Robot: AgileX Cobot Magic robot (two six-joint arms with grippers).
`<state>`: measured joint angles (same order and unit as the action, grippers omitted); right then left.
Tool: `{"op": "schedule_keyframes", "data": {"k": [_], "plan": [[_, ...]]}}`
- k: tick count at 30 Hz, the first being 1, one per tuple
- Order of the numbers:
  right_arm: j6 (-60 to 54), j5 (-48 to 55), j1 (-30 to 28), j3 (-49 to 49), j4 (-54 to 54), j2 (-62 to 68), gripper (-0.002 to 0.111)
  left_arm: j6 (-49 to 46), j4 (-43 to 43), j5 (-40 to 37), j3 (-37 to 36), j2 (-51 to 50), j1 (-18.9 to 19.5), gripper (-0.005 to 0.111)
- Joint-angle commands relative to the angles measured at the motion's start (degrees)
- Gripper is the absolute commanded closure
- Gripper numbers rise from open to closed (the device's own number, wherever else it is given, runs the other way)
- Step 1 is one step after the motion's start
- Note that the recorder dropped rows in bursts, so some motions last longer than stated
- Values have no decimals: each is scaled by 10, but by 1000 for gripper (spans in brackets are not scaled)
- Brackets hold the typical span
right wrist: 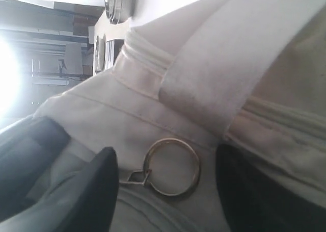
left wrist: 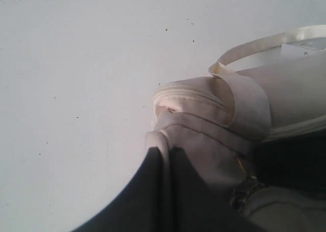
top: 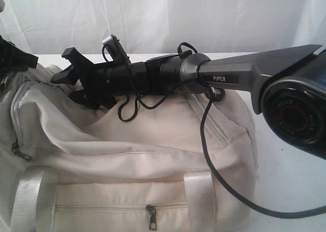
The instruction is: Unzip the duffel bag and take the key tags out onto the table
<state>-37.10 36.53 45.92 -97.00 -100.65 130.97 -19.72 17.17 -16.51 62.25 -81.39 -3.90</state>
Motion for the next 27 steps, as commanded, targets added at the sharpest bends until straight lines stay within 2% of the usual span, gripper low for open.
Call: {"op": "schedule_keyframes", "data": {"k": [1, 5, 11, 15, 20, 27], "plan": [[-2, -13, -3, 2, 7, 17, 59, -2, 10, 55, 4, 8, 4, 107], [-18, 1, -2, -11, 7, 18, 73, -2, 12, 55, 4, 8, 4, 107], [-72, 29, -2, -41, 7, 18, 87, -2, 17, 52, 4, 8, 4, 107], [-127, 58, -3, -59, 7, 17, 108, -2, 17, 50, 4, 8, 4, 107], [-142, 72, -3, -76, 7, 16, 108, -2, 17, 45, 4, 8, 4, 107], [-172, 100, -37, -77, 7, 15, 108, -2, 17, 45, 4, 8, 4, 107]]}}
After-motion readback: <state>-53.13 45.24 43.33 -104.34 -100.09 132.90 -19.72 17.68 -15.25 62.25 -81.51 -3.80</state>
